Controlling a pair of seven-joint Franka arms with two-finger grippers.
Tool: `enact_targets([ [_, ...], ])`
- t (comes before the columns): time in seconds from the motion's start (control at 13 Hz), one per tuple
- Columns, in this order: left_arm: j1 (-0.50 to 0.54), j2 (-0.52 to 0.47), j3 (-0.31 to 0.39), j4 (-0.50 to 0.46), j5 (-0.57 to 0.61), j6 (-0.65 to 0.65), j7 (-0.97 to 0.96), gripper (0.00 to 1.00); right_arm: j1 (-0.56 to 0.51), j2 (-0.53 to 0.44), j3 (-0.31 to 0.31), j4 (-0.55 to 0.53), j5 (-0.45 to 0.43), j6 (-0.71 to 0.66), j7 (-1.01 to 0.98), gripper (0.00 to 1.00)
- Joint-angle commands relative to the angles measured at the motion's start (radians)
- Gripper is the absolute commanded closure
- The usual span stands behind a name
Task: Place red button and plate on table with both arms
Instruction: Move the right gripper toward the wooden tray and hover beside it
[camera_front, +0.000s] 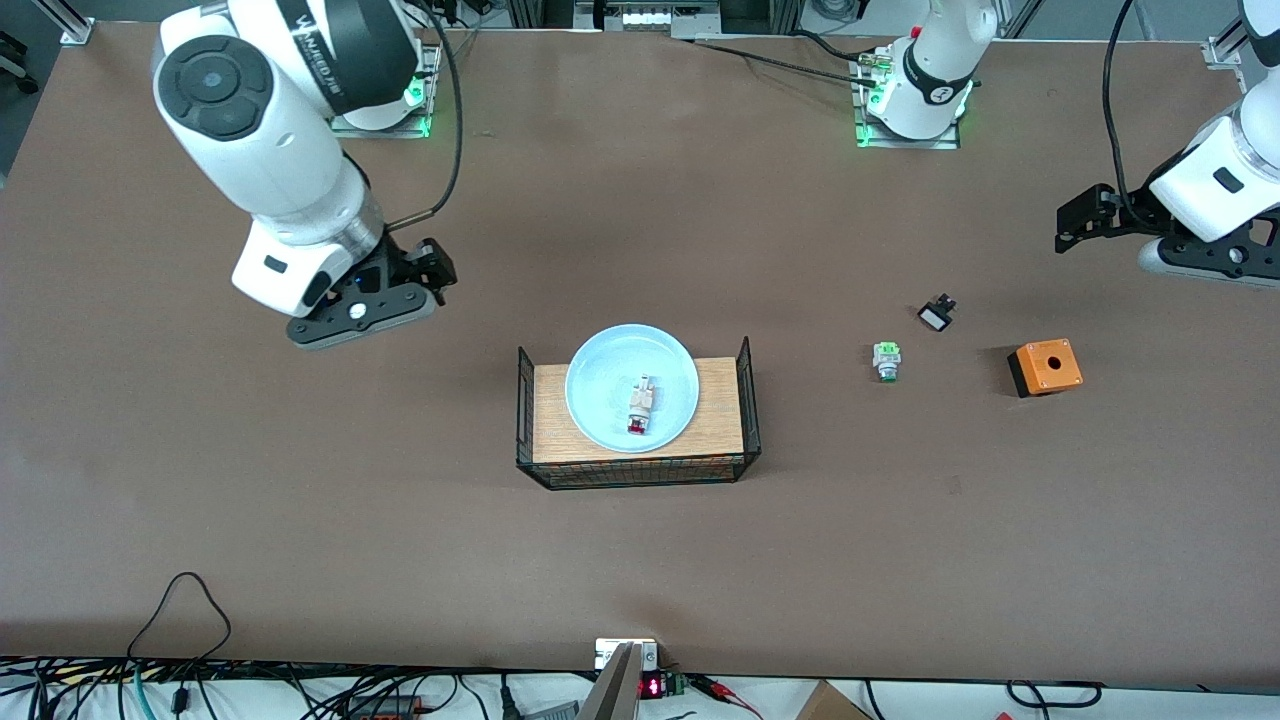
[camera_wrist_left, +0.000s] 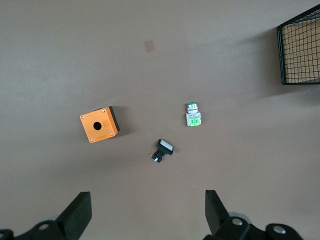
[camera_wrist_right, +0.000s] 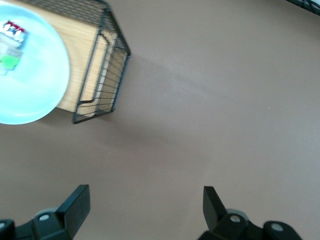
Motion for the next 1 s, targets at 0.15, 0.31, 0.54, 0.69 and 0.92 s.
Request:
enact_targets([
  [0.15,0.005,0.015,-0.007,0.034,0.01,-0.024,0.003,0.0,0.05,0.023,-0.007,0.033,-0.008,-0.011,0.034,0.0],
  [0.31,0.005,0.014,-0.007,0.034,0.01,-0.024,0.004,0.0,0.07,0.027,-0.007,0.033,-0.011,-0.01,0.076,0.0],
  [0.54,0.005,0.014,-0.007,0.034,0.01,-0.024,0.003,0.0,0.096,0.03,-0.007,0.033,-0.01,-0.008,0.125,0.0],
  [0.69,0.005,0.014,-0.007,0.034,0.008,-0.024,0.003,0.0,0.127,0.04,-0.007,0.033,-0.016,-0.007,0.18,0.0],
  [0.92,0.005,0.015,-0.007,0.034,0.008,-0.024,0.003,0.0,0.149,0.055,-0.009,0.033,-0.017,0.007,0.192,0.0],
])
